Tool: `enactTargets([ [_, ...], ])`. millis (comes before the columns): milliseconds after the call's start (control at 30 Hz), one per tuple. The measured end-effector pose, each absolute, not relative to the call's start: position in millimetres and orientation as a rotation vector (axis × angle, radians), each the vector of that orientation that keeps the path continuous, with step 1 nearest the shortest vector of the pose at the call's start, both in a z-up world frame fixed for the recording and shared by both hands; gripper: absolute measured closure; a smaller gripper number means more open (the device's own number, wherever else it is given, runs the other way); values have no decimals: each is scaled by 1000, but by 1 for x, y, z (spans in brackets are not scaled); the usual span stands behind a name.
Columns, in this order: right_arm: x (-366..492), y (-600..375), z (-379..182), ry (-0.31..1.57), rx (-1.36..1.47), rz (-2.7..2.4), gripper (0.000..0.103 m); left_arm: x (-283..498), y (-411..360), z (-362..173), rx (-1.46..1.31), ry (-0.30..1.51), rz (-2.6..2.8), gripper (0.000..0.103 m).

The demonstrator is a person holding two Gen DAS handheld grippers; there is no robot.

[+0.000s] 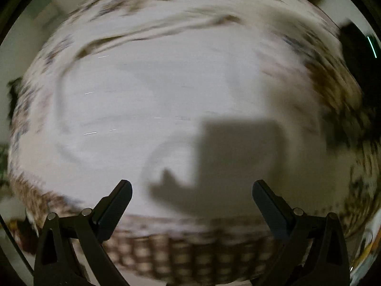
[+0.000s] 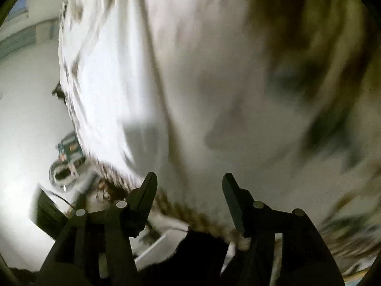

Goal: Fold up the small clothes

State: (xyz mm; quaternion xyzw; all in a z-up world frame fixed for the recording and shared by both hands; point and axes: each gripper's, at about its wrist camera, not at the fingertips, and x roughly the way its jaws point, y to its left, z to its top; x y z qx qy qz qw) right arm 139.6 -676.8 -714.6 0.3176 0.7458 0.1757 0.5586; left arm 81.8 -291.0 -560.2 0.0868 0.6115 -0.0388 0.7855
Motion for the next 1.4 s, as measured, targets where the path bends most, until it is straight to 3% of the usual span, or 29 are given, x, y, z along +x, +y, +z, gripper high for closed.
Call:
enactTargets([
  [100,209,-709,-699,1661,735,397,44,78,-334,-592,274,1345,-165,24],
  [133,235,-714,-695,1629,745,411,44,78,-343,-603,292,1362,-186,49],
  [167,266,-718,-693,1590,774,427,44,78,-348,-610,302,1377,-185,63],
  [233,313,-730,-695,1550,835,456,44,78,-348,-615,287,1366,-168,70],
  [333,387,-727,-704,1497,920,465,44,82,-335,-612,241,1345,-152,96],
  [600,482,-675,-754,1577,1021,499,44,81,-321,-596,168,1329,-223,100],
  [633,484,-669,-755,1576,1008,512,49,79,-323,-594,171,1323,-238,100],
  [667,484,-663,-755,1578,994,524,82,77,-325,-592,171,1318,-260,100],
  [700,484,-659,-753,1584,960,500,91,74,-325,-589,173,1317,-280,100],
  [1033,500,-630,-702,1563,747,453,94,79,-281,-549,42,1297,-249,100],
  [1400,489,-510,-554,1526,460,521,94,73,-120,-450,-291,1141,-91,100],
])
